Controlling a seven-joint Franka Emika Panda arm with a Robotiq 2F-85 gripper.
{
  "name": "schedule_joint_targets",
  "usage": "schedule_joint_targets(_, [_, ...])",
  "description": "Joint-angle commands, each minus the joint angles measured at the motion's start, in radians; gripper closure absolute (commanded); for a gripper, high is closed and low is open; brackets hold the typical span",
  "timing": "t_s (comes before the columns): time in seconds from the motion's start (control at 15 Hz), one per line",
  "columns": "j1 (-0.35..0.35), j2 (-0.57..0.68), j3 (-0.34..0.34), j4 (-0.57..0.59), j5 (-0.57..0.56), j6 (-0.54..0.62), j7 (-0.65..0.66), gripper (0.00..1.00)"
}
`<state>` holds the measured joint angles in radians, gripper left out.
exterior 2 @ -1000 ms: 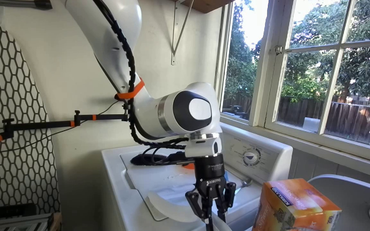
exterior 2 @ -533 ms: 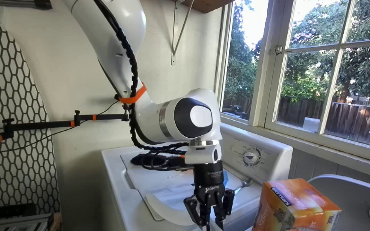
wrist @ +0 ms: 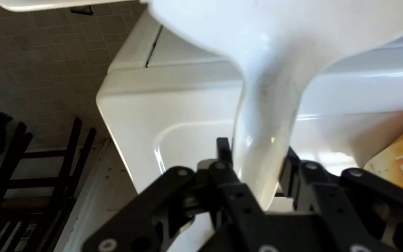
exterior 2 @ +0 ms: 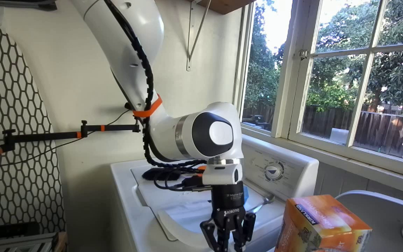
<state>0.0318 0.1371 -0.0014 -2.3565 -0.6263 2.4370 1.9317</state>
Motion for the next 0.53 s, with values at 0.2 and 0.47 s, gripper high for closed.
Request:
schedule_joint_targets(0.2, [0.008,0.014,-0.015,0.007,0.031,0.016,-0.035,0.90])
schedule_joint_targets(0.47, [0.011,0.003,-0.014,0.006,0.029,0.013,-0.044,0.40])
